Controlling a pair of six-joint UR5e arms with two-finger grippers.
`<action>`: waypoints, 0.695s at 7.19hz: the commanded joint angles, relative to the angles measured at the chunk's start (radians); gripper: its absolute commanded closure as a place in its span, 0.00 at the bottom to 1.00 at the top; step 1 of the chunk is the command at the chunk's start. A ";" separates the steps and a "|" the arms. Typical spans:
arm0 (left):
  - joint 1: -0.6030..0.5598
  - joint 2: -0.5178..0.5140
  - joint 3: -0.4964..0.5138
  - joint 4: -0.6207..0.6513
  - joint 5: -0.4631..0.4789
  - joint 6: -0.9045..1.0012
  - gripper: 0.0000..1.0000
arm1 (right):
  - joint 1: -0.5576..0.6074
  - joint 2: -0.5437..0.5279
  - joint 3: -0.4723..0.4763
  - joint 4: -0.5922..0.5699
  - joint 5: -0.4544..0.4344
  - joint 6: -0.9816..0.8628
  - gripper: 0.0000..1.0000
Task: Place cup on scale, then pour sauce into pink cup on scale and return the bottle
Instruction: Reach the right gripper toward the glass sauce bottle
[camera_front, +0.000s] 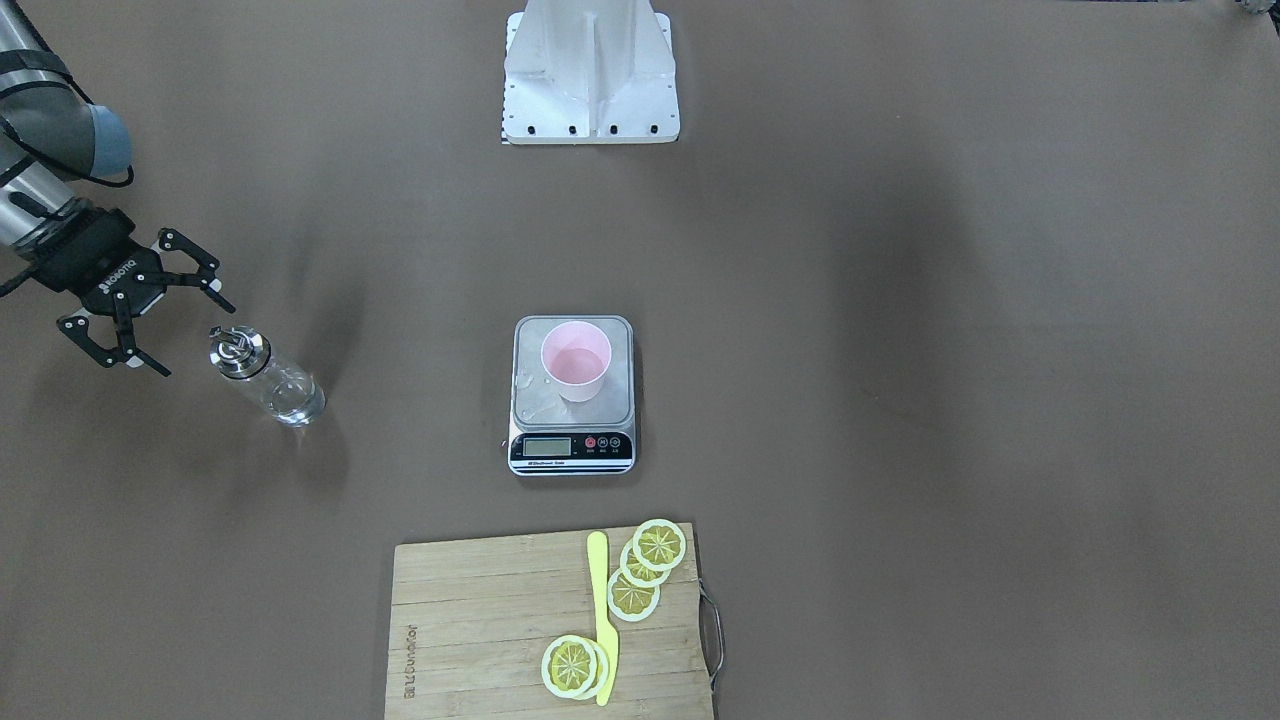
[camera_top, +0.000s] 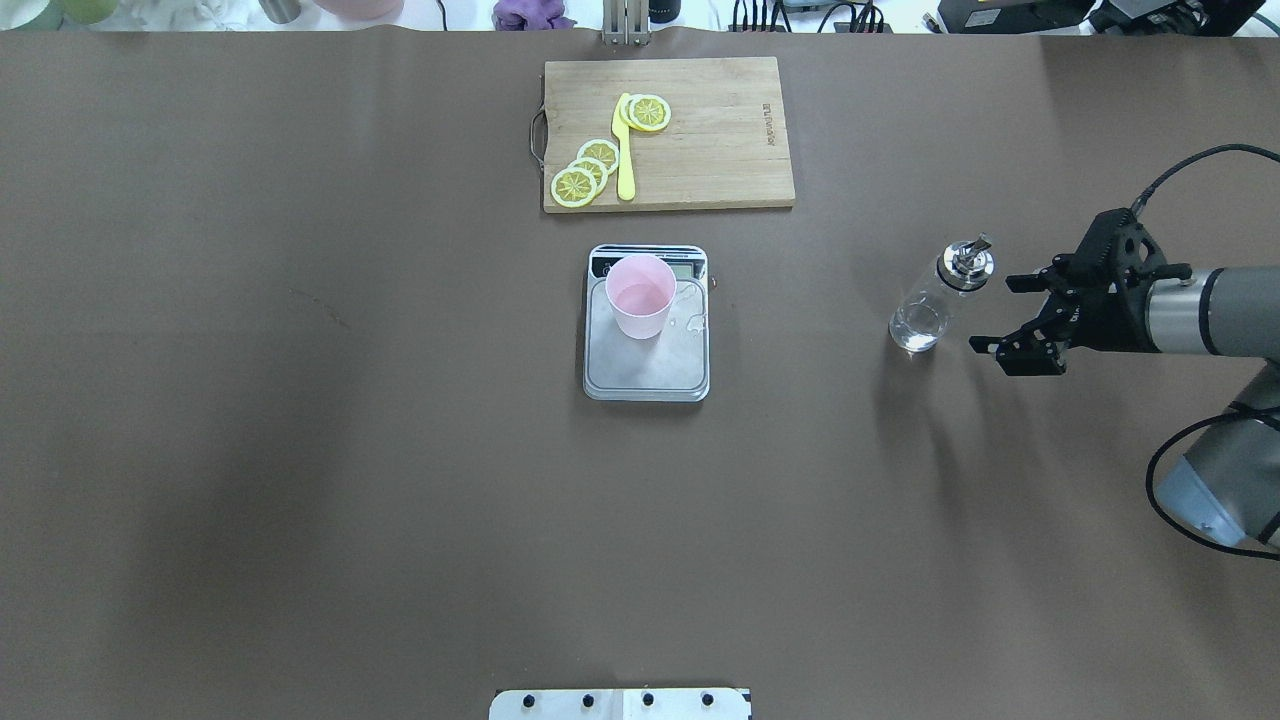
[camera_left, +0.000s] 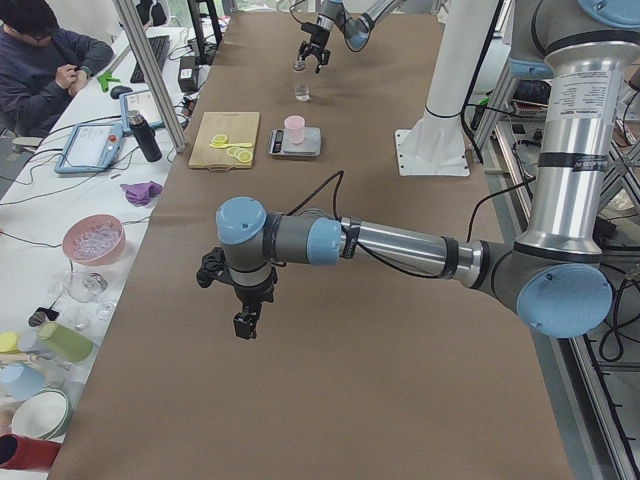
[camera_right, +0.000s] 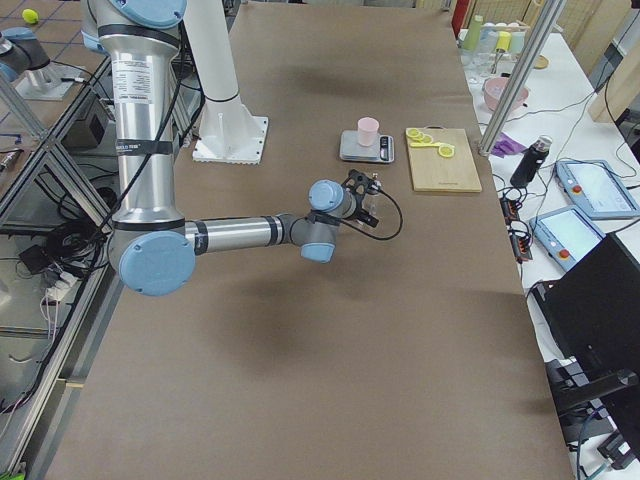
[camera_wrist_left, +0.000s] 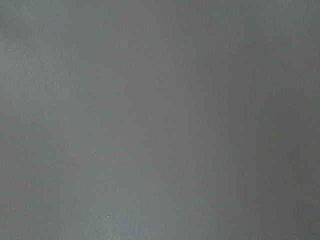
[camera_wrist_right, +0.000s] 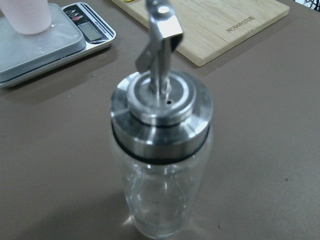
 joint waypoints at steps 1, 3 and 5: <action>0.000 0.000 0.000 0.001 0.000 0.000 0.02 | -0.016 0.039 -0.071 0.073 -0.017 0.034 0.01; 0.000 0.000 0.000 0.001 0.000 -0.002 0.02 | -0.031 0.040 -0.078 0.088 -0.031 0.047 0.01; 0.002 -0.001 0.001 0.001 0.000 -0.003 0.02 | -0.046 0.046 -0.098 0.094 -0.054 0.047 0.01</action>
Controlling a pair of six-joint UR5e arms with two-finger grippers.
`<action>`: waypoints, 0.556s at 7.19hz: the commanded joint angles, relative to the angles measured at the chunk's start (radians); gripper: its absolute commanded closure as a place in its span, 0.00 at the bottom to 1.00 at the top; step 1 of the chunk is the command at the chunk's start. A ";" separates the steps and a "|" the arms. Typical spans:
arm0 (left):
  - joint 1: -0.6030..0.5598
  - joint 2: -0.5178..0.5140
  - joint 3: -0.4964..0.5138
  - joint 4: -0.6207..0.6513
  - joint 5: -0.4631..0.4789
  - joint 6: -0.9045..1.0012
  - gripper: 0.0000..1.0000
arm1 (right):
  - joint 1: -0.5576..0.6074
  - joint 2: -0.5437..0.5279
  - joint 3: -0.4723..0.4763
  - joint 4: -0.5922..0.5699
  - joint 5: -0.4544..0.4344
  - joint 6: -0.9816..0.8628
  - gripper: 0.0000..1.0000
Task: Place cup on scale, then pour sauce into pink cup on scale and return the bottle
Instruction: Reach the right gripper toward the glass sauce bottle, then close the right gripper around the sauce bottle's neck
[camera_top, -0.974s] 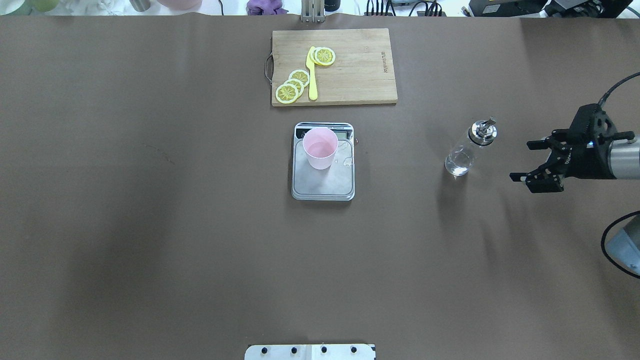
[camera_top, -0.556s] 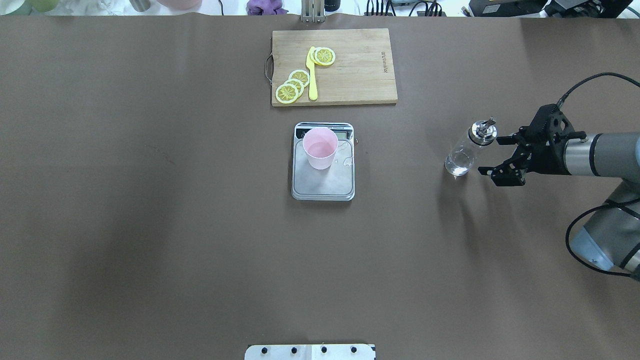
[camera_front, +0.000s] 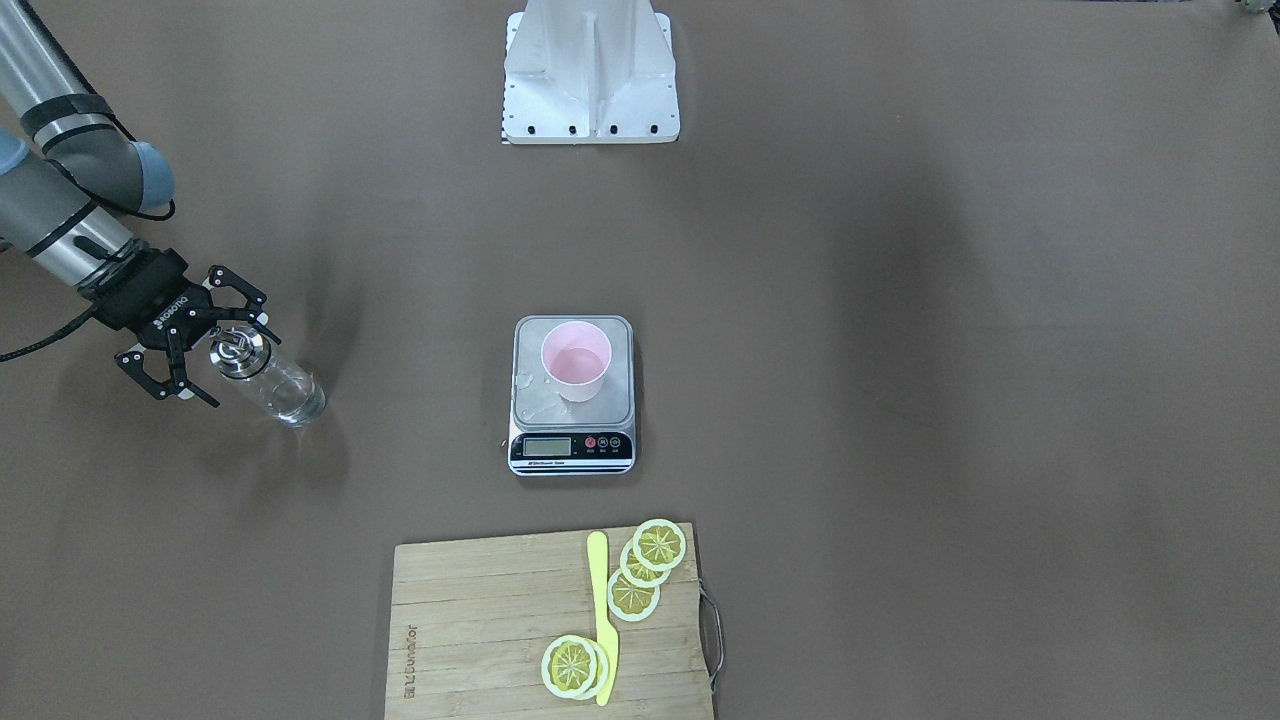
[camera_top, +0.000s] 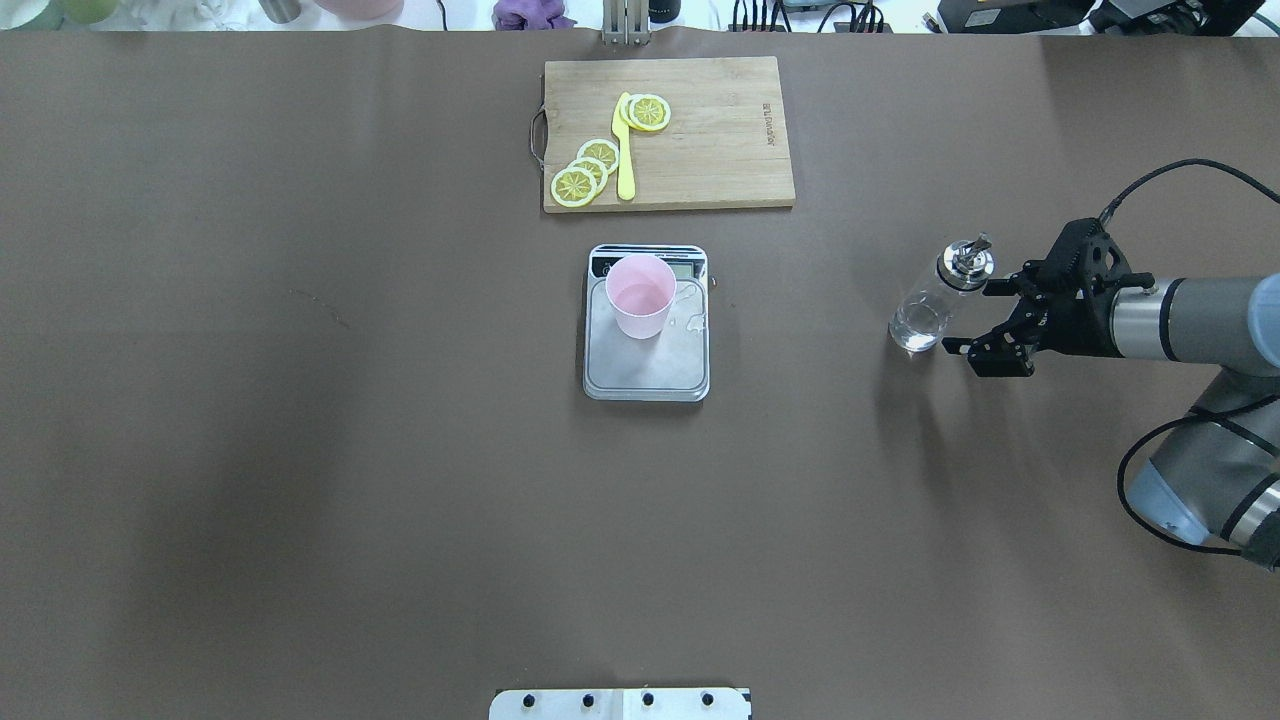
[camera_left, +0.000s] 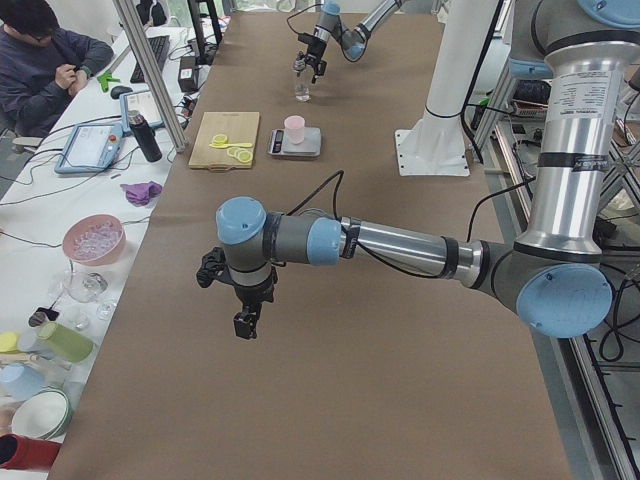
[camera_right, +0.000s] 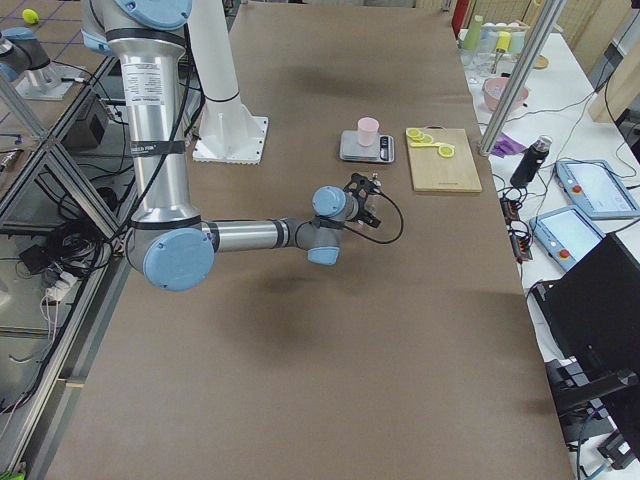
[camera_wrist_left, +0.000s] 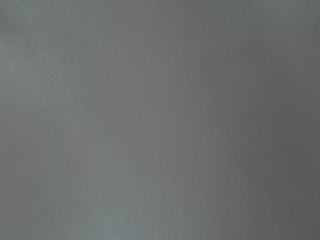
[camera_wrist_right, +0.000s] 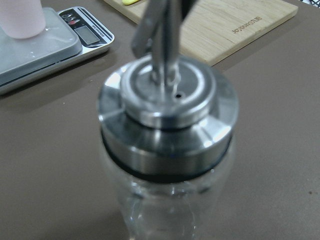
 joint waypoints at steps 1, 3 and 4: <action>0.001 -0.001 0.001 0.000 0.000 -0.001 0.02 | -0.009 0.011 -0.018 0.004 -0.010 0.001 0.01; 0.001 -0.001 0.001 -0.002 0.000 -0.001 0.02 | -0.015 0.020 -0.018 0.004 -0.012 0.004 0.01; 0.001 -0.001 0.001 0.000 0.000 -0.001 0.02 | -0.018 0.026 -0.020 0.004 -0.012 0.004 0.01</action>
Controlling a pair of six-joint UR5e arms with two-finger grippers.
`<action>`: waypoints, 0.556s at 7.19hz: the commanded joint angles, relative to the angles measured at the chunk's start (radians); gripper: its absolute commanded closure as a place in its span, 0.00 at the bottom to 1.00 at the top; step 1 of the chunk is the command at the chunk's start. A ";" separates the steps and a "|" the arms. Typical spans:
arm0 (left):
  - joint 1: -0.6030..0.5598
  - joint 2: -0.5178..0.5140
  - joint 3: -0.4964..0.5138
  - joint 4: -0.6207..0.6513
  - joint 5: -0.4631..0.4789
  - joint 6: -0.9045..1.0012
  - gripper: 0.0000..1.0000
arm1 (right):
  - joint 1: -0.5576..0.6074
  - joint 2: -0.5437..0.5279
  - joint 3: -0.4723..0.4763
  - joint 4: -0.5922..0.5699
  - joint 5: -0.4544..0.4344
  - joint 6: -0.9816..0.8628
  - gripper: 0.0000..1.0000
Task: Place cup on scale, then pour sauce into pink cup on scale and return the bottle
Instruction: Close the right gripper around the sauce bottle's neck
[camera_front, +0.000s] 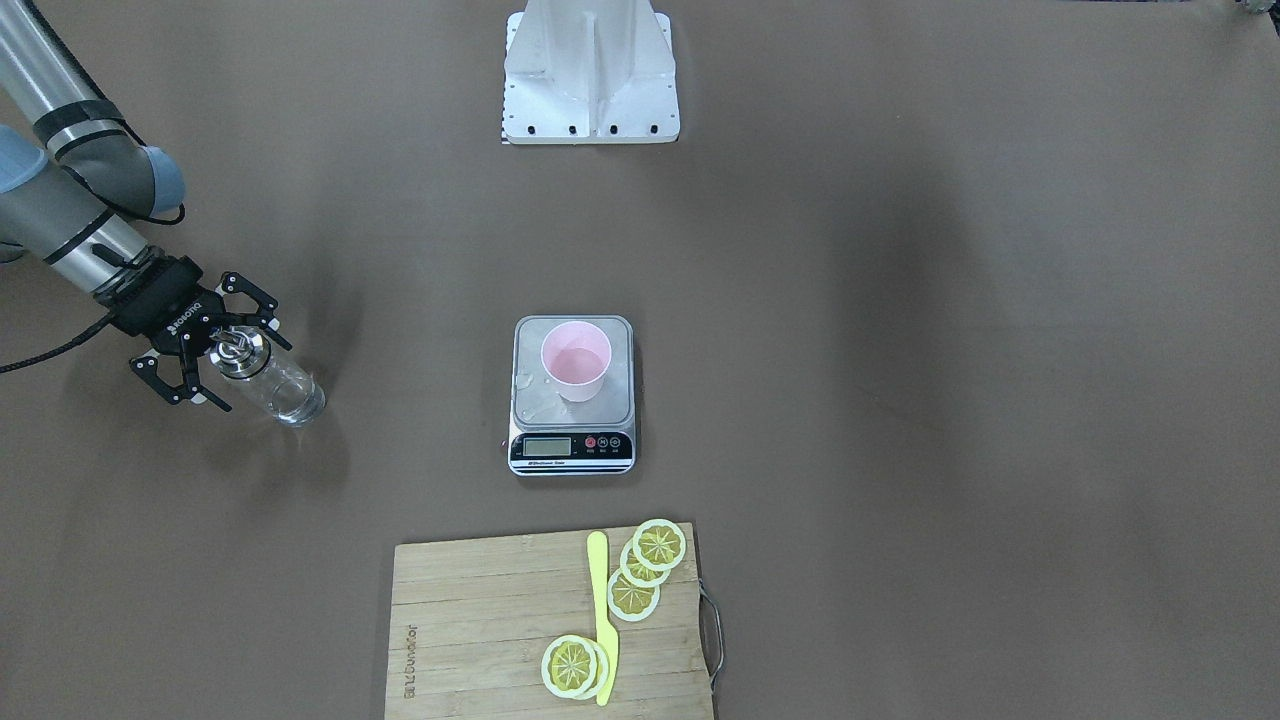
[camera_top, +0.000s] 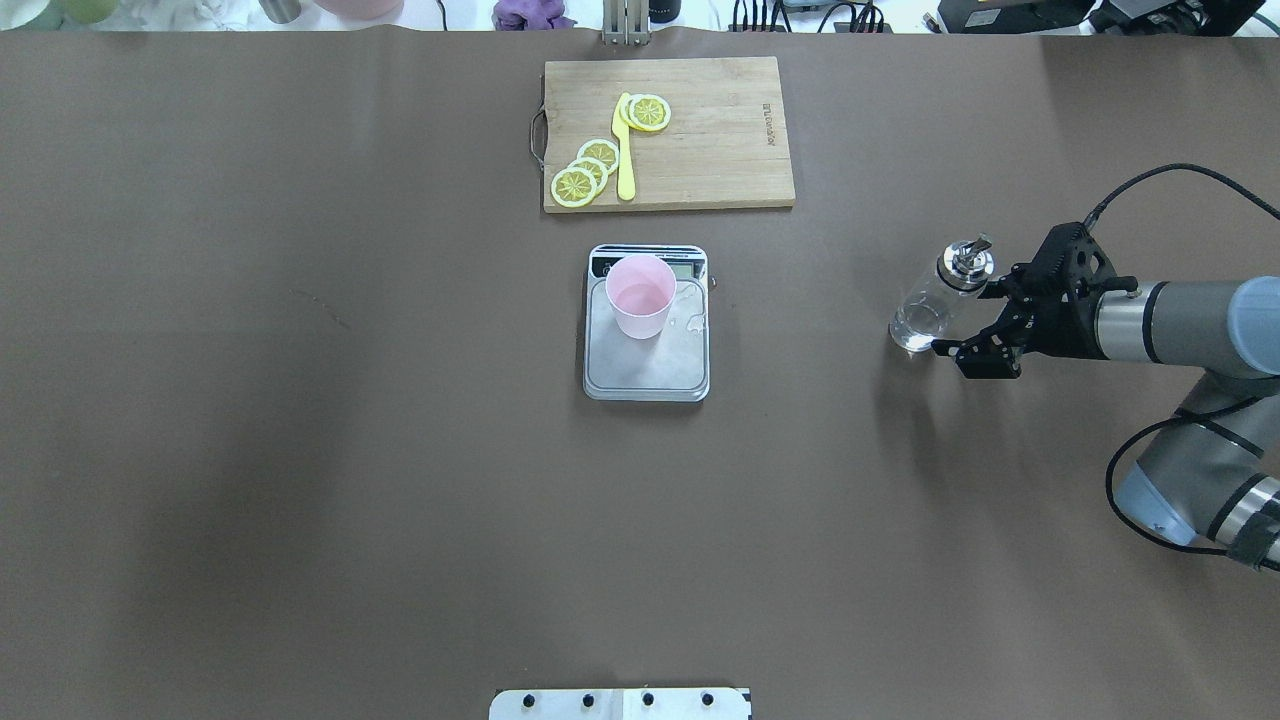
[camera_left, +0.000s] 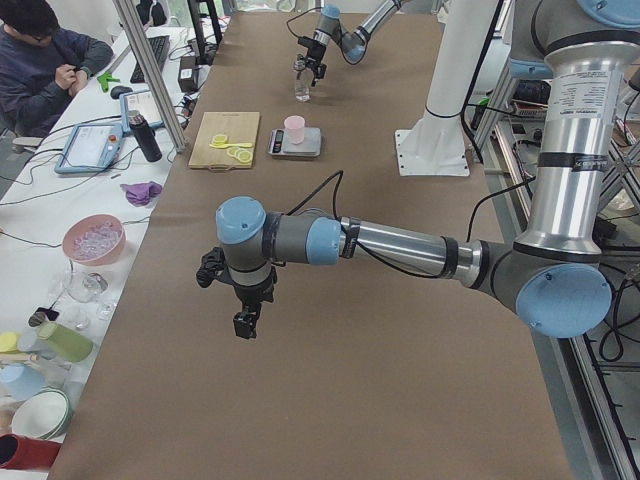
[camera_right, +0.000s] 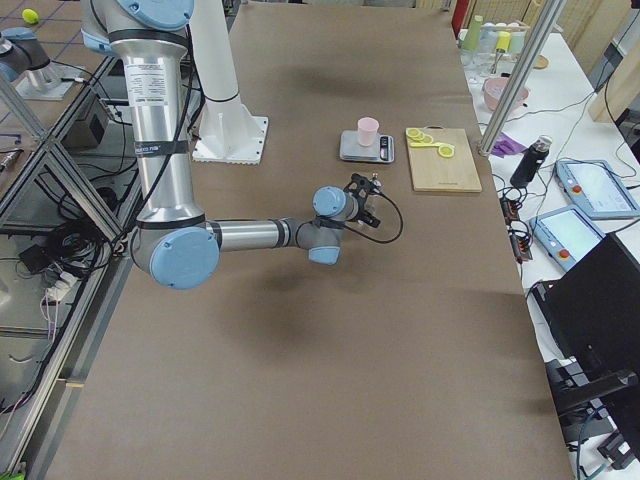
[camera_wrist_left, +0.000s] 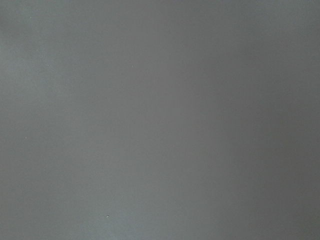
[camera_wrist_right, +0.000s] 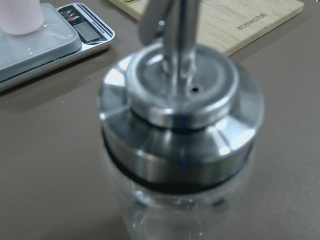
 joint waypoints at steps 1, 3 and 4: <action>0.000 0.000 0.000 -0.001 0.000 0.000 0.02 | -0.004 0.013 -0.012 0.000 -0.001 0.001 0.01; 0.000 0.000 0.000 -0.001 0.000 0.000 0.02 | -0.006 0.015 -0.017 0.000 -0.005 0.001 0.01; 0.000 0.000 0.002 -0.001 0.000 0.000 0.02 | -0.007 0.022 -0.018 0.000 -0.005 0.001 0.01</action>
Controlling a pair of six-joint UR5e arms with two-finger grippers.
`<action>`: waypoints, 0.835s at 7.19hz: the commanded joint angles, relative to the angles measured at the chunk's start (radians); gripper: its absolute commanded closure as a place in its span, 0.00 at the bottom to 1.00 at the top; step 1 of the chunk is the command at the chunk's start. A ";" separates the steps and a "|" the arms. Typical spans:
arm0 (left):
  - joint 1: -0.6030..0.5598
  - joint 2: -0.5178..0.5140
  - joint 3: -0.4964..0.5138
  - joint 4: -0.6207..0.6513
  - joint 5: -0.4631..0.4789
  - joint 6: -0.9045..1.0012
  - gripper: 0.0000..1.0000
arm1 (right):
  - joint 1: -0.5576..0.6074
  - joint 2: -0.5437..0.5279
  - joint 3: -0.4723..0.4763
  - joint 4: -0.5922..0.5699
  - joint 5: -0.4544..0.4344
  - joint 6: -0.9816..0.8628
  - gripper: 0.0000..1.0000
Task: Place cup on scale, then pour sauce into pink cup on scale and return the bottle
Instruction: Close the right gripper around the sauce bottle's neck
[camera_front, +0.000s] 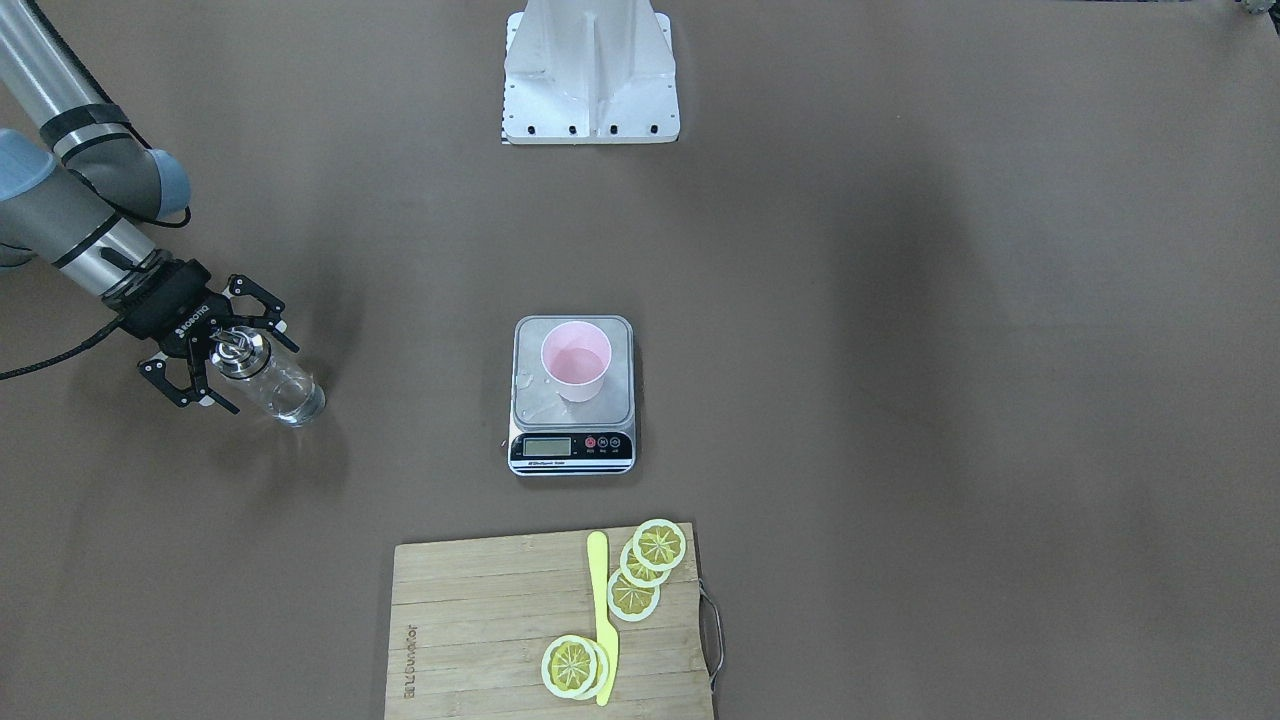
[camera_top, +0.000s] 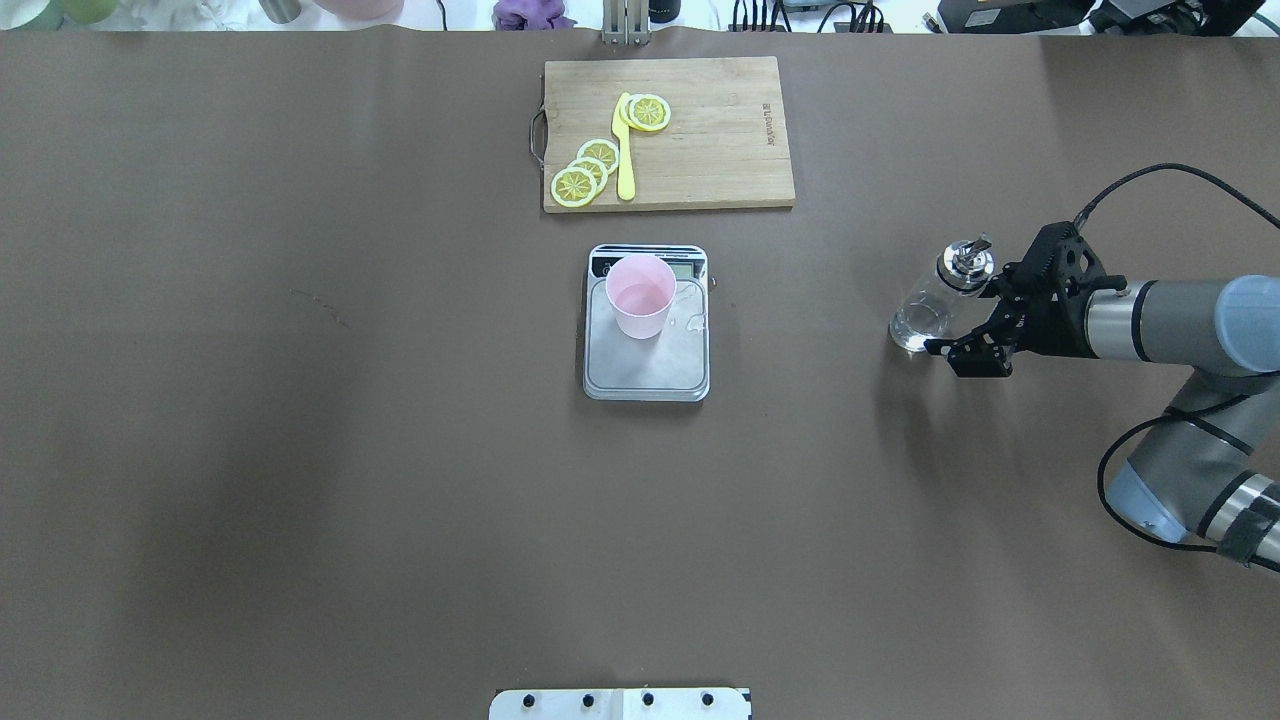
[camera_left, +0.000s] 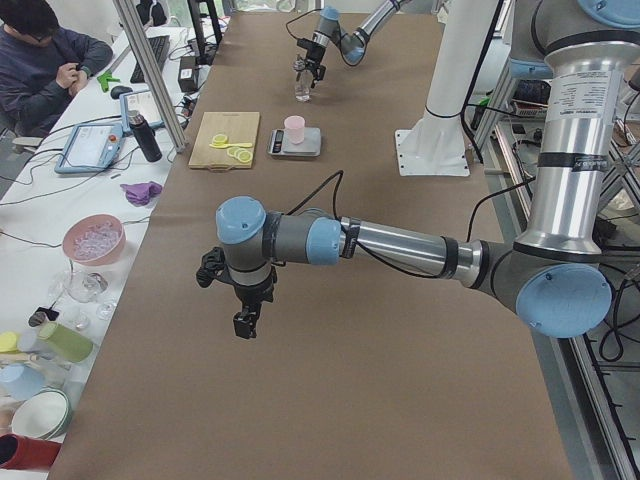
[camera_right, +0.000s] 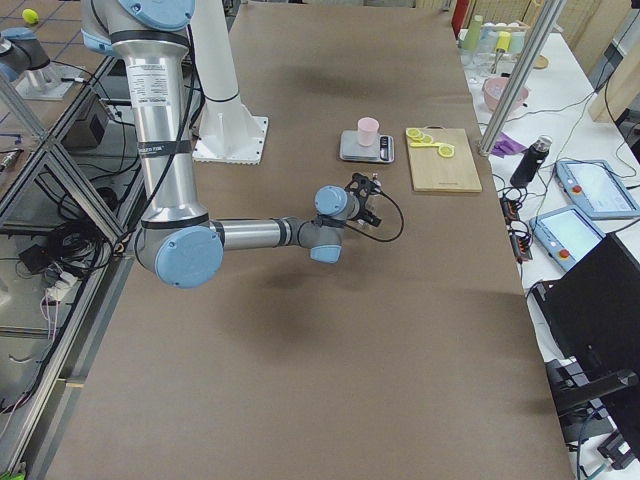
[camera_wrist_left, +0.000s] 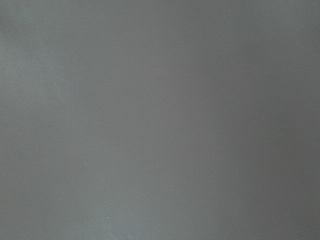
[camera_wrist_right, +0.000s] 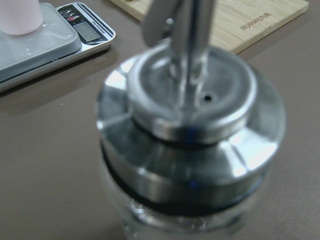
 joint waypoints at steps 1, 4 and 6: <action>0.002 0.000 0.001 0.000 0.000 0.000 0.02 | -0.001 0.014 -0.002 0.000 -0.001 0.000 0.01; 0.002 0.000 0.001 0.000 0.000 -0.002 0.02 | -0.006 0.022 -0.009 0.000 -0.001 0.000 0.01; 0.002 0.000 0.001 0.000 0.000 -0.003 0.02 | -0.009 0.028 -0.010 0.000 -0.003 0.000 0.01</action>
